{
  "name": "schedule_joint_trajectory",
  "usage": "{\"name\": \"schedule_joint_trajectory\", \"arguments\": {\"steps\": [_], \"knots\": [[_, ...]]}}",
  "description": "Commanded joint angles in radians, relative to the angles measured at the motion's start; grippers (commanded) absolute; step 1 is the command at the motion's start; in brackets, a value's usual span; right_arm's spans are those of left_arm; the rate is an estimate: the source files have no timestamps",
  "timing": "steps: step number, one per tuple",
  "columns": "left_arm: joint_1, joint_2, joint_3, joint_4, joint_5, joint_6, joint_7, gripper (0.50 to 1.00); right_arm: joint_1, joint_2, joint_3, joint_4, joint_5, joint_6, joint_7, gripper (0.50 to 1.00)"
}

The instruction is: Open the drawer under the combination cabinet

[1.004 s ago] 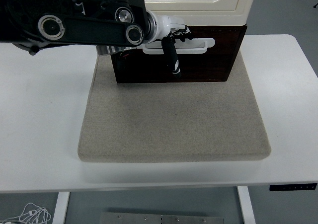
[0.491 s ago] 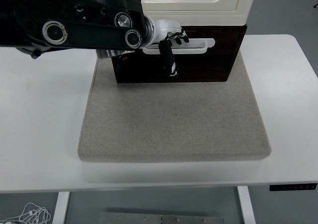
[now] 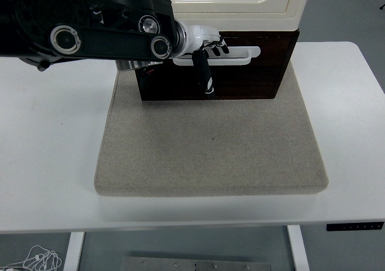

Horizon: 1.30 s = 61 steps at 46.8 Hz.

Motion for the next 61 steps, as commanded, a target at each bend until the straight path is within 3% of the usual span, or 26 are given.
{"name": "schedule_joint_trajectory", "arguments": {"steps": [1, 61], "knots": [[0.012, -0.001, 0.000, 0.001, -0.001, 0.000, 0.000, 1.000, 0.000, 0.000, 0.000, 0.000, 0.000, 0.000, 0.000, 0.926], [0.006, 0.005, -0.002, -0.017, 0.001, -0.046, -0.001, 1.000, 0.000, 0.000, 0.000, 0.001, 0.000, 0.000, 0.000, 0.926]]}}
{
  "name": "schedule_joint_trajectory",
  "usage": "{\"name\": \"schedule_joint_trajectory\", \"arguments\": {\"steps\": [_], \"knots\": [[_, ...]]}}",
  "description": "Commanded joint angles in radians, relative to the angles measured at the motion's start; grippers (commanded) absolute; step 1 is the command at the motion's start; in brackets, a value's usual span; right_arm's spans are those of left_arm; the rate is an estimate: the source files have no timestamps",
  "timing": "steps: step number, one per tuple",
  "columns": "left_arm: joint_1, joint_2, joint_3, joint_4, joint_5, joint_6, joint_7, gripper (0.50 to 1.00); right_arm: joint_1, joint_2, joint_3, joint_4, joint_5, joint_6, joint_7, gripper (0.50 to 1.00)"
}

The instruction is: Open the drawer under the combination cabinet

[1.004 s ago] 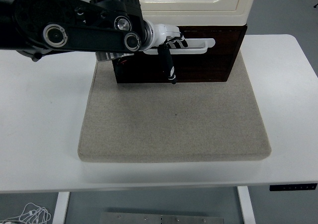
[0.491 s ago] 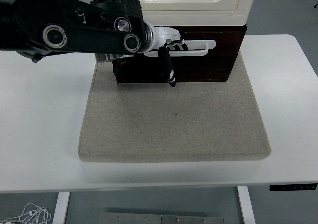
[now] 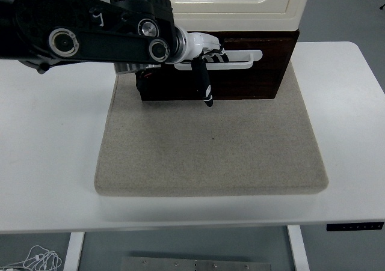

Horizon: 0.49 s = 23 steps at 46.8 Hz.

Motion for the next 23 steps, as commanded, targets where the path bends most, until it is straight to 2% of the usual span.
{"name": "schedule_joint_trajectory", "arguments": {"steps": [1, 23], "knots": [[-0.002, 0.002, 0.000, -0.008, 0.000, 0.001, 0.000, 1.000, 0.000, 0.000, 0.000, 0.000, 0.000, 0.000, 0.000, 0.926], [-0.016, 0.005, -0.005, -0.022, 0.000, -0.030, 0.000, 1.000, 0.000, 0.000, -0.002, 0.000, 0.000, 0.000, 0.000, 0.926]]}}
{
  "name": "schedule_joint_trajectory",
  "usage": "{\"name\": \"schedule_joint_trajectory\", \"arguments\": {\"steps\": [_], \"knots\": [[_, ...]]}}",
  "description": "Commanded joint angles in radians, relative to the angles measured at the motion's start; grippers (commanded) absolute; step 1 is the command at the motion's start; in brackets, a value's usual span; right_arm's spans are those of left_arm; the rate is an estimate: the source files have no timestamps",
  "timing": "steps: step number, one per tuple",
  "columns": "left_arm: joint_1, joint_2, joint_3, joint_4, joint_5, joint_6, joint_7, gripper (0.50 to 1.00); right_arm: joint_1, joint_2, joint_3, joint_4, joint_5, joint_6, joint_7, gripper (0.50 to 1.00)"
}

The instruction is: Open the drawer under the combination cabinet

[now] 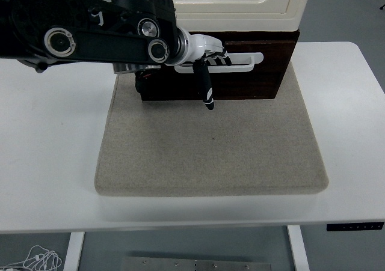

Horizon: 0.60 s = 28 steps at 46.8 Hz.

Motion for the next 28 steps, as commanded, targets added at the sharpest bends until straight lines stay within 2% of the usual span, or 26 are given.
{"name": "schedule_joint_trajectory", "arguments": {"steps": [1, 28], "knots": [[-0.001, 0.000, -0.001, -0.001, 0.000, -0.001, 0.000, 1.000, 0.000, 0.000, 0.000, 0.000, 0.000, 0.000, 0.000, 0.926], [-0.005, 0.008, -0.003, -0.029, 0.000, -0.003, 0.000, 1.000, 0.000, 0.000, 0.000, 0.001, 0.000, 0.000, 0.000, 0.926]]}}
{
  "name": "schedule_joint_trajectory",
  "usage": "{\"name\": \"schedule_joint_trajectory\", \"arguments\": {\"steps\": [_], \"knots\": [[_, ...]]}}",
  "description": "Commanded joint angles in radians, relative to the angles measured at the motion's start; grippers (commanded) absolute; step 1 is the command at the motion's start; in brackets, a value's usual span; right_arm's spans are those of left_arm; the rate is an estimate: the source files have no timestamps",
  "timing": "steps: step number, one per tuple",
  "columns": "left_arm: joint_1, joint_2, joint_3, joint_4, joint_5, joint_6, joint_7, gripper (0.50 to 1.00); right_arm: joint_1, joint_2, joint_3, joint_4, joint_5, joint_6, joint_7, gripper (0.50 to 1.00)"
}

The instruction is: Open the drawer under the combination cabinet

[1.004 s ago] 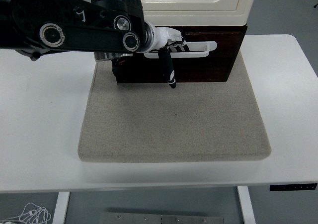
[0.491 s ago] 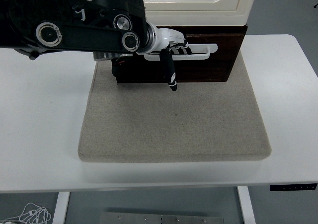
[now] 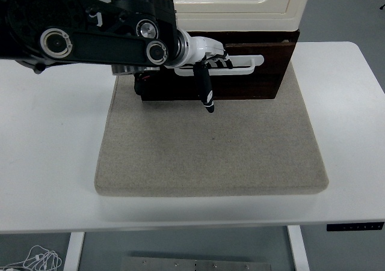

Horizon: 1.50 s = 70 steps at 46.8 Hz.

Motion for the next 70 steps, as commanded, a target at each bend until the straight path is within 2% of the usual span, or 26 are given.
{"name": "schedule_joint_trajectory", "arguments": {"steps": [1, 61, 70], "knots": [[-0.004, 0.003, 0.000, -0.005, 0.000, 0.000, 0.000, 1.000, 0.001, 0.000, 0.000, 0.001, 0.000, 0.000, 0.000, 0.926], [-0.018, 0.015, -0.006, -0.053, -0.005, -0.020, 0.000, 1.000, 0.001, 0.000, 0.000, -0.001, 0.000, 0.000, 0.000, 0.926], [-0.019, 0.018, -0.009, -0.054, -0.006, -0.040, 0.000, 1.000, 0.000, 0.000, 0.000, 0.001, 0.000, 0.000, 0.000, 0.926]]}}
